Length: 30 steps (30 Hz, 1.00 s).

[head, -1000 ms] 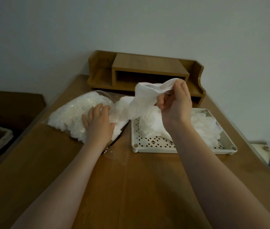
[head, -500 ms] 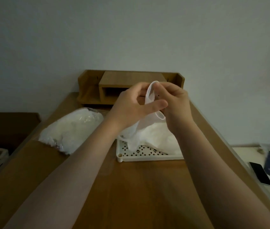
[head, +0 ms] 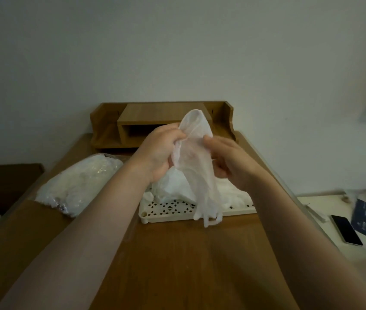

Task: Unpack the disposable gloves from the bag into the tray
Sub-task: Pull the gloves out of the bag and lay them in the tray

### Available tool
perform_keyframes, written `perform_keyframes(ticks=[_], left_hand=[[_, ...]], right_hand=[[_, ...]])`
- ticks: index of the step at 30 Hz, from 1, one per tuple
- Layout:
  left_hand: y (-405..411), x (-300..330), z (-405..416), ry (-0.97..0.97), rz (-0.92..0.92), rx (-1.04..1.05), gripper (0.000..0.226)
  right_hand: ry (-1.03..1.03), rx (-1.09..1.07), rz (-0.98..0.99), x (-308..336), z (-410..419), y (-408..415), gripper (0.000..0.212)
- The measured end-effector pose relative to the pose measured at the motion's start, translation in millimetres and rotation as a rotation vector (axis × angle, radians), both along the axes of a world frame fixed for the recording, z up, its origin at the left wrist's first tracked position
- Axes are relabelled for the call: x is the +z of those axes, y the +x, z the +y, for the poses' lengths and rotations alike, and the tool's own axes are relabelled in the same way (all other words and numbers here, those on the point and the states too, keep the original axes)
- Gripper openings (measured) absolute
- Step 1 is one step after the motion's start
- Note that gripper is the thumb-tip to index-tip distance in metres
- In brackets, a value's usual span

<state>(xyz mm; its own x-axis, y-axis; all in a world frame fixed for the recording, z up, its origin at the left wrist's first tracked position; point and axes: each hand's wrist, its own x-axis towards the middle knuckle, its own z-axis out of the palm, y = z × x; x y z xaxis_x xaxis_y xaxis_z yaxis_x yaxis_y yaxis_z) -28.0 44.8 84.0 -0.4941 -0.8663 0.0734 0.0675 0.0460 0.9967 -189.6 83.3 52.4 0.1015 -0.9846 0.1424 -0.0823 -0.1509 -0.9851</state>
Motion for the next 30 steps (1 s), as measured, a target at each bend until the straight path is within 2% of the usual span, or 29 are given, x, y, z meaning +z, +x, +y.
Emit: perform_keyframes(ticks=[2,7,10,13,17,20,23,26,28,30], left_hand=[[-2.2,-3.7,-3.9,0.126,0.082,0.042,0.023],[-0.6,-28.3,-12.2,0.398,0.131,0.166,0.025],[-2.4,-45.0,-14.0,0.442,0.089,0.129,0.024],[-9.7,-53.1,-15.6,0.333,-0.074,0.027,0.038],[-21.9,-62.5,-22.5,-0.053,-0.413,0.231,0.043],[-26.9,-70.2,-28.8,-0.193,-0.503,0.28,0.03],[-25.8,-84.1,-39.5,-0.152,-0.592,0.298,0.026],[-24.2,-94.4,-45.9,-0.09,-0.635,0.316,0.022],[-24.3,-95.7,-47.1,-0.134,-0.646,0.336,0.021],[-25.6,-93.3,-45.5,-0.196,-0.612,0.328,0.02]], right_hand=[[0.102,0.086,0.037,-9.9,4.5,-10.2,0.027],[0.12,-0.001,0.086,-26.1,8.9,-34.8,0.015],[0.18,0.014,0.132,-28.2,11.0,-40.7,0.016],[0.141,-0.089,0.325,-25.1,11.0,-38.5,0.025],[0.124,-0.172,0.469,-23.5,3.3,-43.5,0.029],[0.287,-0.053,0.524,-21.4,-2.2,-60.4,0.025],[0.438,0.051,0.461,-27.9,-7.9,-80.1,0.028],[0.462,0.003,0.31,-36.9,-12.1,-90.6,0.028],[0.453,-0.021,0.184,-39.5,-13.4,-93.3,0.027],[0.431,-0.065,0.138,-39.9,-15.2,-94.0,0.026]])
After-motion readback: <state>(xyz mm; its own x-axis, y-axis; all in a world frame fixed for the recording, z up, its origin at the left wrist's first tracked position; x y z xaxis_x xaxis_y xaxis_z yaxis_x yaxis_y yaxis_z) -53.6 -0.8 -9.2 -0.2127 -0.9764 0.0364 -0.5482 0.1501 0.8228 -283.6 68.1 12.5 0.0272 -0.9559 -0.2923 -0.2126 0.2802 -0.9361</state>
